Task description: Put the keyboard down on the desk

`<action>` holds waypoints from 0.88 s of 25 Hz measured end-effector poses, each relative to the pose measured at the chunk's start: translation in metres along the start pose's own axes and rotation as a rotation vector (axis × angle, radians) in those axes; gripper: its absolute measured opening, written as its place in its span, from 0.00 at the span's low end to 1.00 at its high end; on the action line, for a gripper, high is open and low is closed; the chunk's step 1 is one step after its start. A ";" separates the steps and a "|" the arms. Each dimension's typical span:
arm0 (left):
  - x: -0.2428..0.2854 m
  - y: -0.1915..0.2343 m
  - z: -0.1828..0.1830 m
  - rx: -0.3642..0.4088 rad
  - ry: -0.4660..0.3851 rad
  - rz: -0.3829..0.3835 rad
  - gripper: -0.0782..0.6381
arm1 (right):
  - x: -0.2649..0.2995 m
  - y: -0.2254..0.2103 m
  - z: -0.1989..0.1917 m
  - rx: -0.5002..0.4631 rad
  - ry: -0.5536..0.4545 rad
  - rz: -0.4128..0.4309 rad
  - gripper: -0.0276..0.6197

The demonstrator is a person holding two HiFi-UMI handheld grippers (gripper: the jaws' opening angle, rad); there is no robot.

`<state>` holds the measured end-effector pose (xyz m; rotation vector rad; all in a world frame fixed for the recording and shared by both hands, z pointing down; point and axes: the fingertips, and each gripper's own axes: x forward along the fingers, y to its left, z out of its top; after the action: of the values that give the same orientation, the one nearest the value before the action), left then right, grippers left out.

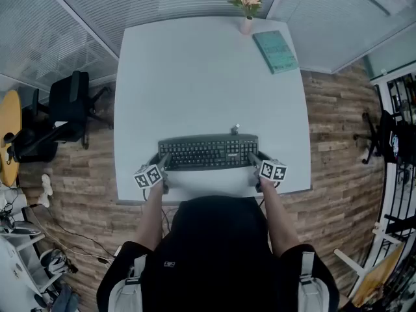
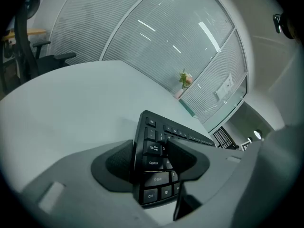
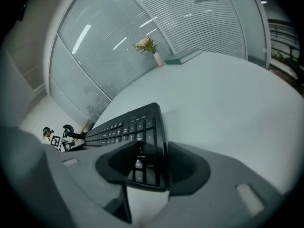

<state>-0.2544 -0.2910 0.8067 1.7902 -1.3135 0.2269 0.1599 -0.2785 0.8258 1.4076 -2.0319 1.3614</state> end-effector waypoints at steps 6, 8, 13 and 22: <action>0.000 -0.001 0.000 0.049 0.009 0.025 0.43 | -0.004 0.008 0.006 -0.142 0.004 -0.066 0.35; 0.000 -0.002 0.000 0.058 0.007 0.035 0.43 | -0.004 0.008 0.008 -0.168 0.016 -0.069 0.35; 0.002 -0.006 0.000 0.079 0.004 0.041 0.43 | -0.008 0.004 0.008 -0.180 0.008 -0.090 0.35; -0.003 -0.003 -0.001 0.163 0.006 0.148 0.44 | -0.005 0.007 0.006 -0.209 -0.001 -0.107 0.35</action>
<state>-0.2531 -0.2882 0.8042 1.8257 -1.4597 0.4309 0.1577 -0.2803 0.8152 1.4009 -2.0020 1.0706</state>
